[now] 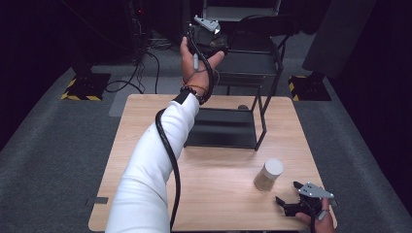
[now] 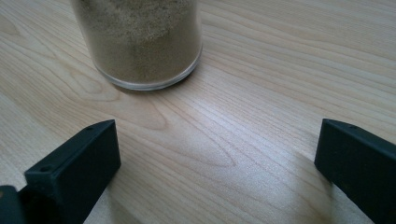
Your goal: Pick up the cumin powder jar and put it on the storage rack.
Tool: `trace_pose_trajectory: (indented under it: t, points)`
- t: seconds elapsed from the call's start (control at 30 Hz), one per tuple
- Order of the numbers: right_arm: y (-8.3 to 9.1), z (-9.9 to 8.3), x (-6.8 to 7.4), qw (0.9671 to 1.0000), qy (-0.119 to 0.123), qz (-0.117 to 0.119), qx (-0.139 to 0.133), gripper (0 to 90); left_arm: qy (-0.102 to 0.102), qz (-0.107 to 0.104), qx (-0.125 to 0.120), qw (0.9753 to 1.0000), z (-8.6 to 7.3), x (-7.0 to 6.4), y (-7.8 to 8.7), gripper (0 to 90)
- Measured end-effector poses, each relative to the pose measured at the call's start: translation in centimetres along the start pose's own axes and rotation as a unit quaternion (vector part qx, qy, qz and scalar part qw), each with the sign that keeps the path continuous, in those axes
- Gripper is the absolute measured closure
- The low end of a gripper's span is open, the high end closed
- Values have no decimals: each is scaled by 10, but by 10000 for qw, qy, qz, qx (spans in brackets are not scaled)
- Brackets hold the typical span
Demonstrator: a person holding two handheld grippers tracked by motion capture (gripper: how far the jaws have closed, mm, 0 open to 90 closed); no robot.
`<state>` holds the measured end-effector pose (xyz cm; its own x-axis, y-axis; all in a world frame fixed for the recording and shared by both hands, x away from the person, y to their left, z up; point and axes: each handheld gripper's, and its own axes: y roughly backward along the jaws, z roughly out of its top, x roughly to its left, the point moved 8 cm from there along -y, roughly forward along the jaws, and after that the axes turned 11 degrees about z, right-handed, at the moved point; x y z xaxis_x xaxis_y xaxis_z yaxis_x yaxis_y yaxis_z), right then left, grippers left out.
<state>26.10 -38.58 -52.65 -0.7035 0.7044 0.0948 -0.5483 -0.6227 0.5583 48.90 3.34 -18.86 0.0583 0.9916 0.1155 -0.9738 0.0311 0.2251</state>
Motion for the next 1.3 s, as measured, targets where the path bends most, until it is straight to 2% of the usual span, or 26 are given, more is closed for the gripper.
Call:
trace_pose_trajectory:
  t: [0.23,0.77,0.93,1.3]
  points:
    - [0,0,0,10000,-3,-7,0,0,33,169,31,9998,-1,-2,-13,305]
    - [0,0,0,10000,-18,-23,-1,0,72,116,281,9995,-8,-1,-36,305]
    - [0,0,0,10000,-18,-19,-1,0,13,78,442,9990,-8,-4,-42,305]
    - [0,0,0,10000,-19,-23,-2,0,-36,8,435,9990,-9,-6,-46,302]
